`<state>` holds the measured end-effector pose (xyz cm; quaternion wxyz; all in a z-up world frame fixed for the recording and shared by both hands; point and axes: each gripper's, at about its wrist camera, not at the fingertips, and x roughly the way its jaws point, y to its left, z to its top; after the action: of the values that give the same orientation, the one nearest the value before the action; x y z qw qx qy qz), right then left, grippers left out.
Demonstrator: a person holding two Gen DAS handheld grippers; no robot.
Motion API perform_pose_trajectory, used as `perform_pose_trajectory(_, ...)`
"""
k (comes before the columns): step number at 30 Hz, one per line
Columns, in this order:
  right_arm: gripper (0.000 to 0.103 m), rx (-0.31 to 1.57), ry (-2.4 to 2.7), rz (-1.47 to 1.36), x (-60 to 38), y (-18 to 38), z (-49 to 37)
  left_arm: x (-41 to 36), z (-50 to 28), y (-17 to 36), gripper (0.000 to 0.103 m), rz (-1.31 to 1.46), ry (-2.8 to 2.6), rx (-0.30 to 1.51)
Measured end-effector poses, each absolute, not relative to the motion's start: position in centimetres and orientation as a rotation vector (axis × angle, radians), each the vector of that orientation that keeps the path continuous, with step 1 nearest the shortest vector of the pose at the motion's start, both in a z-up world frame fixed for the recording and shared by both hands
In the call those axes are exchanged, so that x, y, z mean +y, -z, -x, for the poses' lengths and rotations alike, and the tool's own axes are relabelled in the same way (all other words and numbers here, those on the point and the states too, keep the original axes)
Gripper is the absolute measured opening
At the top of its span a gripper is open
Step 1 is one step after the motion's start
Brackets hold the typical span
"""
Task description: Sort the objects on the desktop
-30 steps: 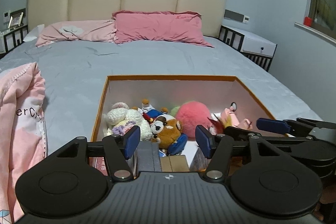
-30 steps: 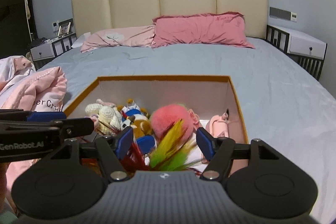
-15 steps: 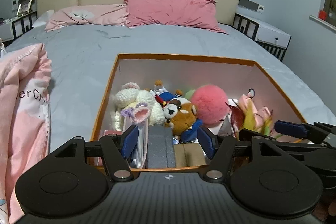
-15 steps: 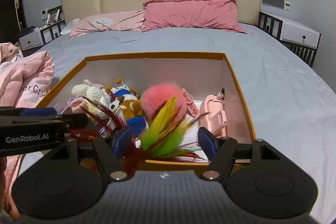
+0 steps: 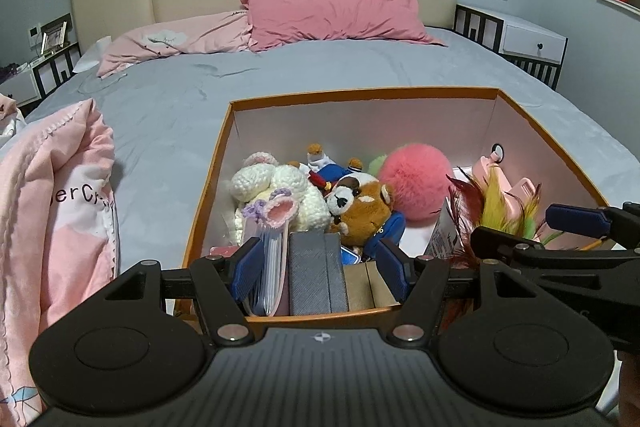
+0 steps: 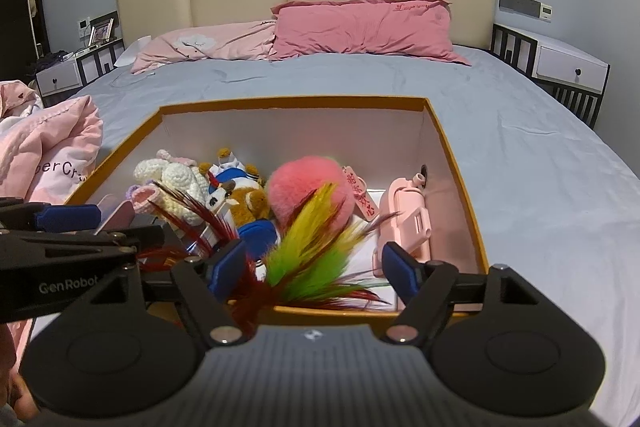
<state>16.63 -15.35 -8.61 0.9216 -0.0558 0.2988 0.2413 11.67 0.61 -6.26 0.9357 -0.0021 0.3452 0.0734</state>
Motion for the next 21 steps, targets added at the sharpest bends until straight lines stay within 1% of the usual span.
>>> perform_pose_trajectory(21, 0.077, 0.613, -0.491, 0.117, -15.44, 8.68, -16.65, 0.55, -11.73, 6.23, 0.073, 0.001, -0.166, 0.718)
